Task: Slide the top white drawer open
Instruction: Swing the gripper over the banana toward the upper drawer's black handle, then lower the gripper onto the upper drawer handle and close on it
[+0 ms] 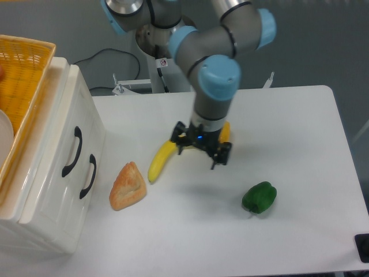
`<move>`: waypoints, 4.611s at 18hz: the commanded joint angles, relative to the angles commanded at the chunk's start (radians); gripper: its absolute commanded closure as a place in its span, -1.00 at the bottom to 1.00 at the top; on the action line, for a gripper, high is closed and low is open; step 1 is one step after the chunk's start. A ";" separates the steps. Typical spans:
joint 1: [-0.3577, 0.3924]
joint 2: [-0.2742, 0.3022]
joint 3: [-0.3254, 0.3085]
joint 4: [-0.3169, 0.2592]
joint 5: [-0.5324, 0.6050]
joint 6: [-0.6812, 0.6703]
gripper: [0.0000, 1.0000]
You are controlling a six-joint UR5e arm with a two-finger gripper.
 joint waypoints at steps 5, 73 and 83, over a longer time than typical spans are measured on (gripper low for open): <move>-0.045 -0.012 0.011 0.000 -0.024 -0.147 -1.00; -0.169 0.005 0.045 -0.156 -0.367 -0.454 -1.00; -0.170 0.005 0.045 -0.150 -0.362 -0.453 -1.00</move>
